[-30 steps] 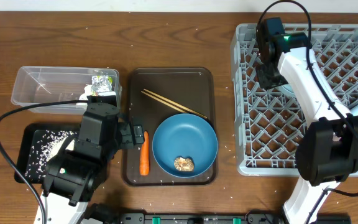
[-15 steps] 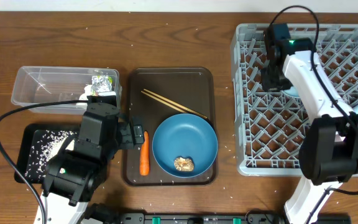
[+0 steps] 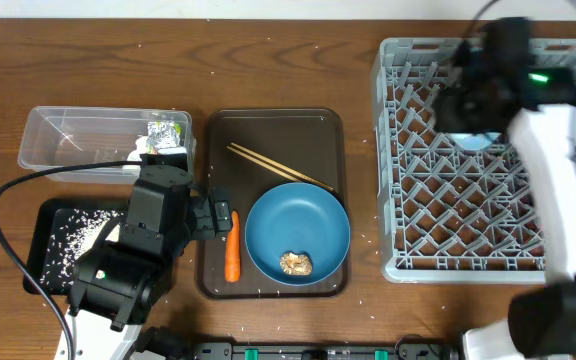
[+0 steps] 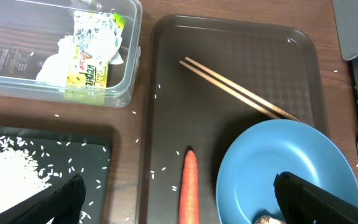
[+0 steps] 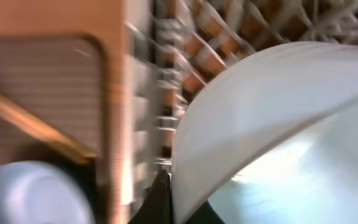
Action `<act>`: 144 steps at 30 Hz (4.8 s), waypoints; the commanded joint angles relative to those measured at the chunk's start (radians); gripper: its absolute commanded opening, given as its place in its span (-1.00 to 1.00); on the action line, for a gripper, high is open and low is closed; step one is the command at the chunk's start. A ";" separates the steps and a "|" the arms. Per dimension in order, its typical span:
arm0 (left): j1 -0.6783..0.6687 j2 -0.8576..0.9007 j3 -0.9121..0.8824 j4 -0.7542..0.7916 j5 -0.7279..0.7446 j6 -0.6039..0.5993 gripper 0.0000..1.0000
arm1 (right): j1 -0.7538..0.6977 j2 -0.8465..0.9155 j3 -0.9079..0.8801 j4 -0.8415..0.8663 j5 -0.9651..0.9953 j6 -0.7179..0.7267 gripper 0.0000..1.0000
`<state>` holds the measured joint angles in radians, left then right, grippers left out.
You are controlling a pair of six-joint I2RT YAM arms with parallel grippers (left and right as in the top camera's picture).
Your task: Sort waste into correct bins and load items into the dishwasher rack
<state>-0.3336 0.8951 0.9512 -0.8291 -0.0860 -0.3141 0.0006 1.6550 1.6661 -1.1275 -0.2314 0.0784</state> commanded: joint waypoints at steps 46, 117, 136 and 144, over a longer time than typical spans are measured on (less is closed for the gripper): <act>0.005 0.000 0.008 0.000 -0.012 0.005 0.96 | -0.515 0.433 -0.010 -0.224 -1.082 -0.618 0.09; -0.060 0.669 -0.090 0.161 0.277 0.051 0.11 | 0.254 -0.212 -0.006 -0.072 0.071 0.124 0.64; -0.109 0.721 -0.071 0.198 0.278 0.081 -0.88 | 0.254 -0.212 -0.007 -0.095 0.078 0.122 0.65; -0.107 0.543 -0.032 0.150 0.277 0.078 -0.87 | 0.254 -0.212 -0.007 -0.100 0.087 0.115 0.66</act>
<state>-0.4404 1.5036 0.8864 -0.6773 0.2169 -0.2455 0.2604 1.4502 1.6573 -1.2251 -0.1585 0.1940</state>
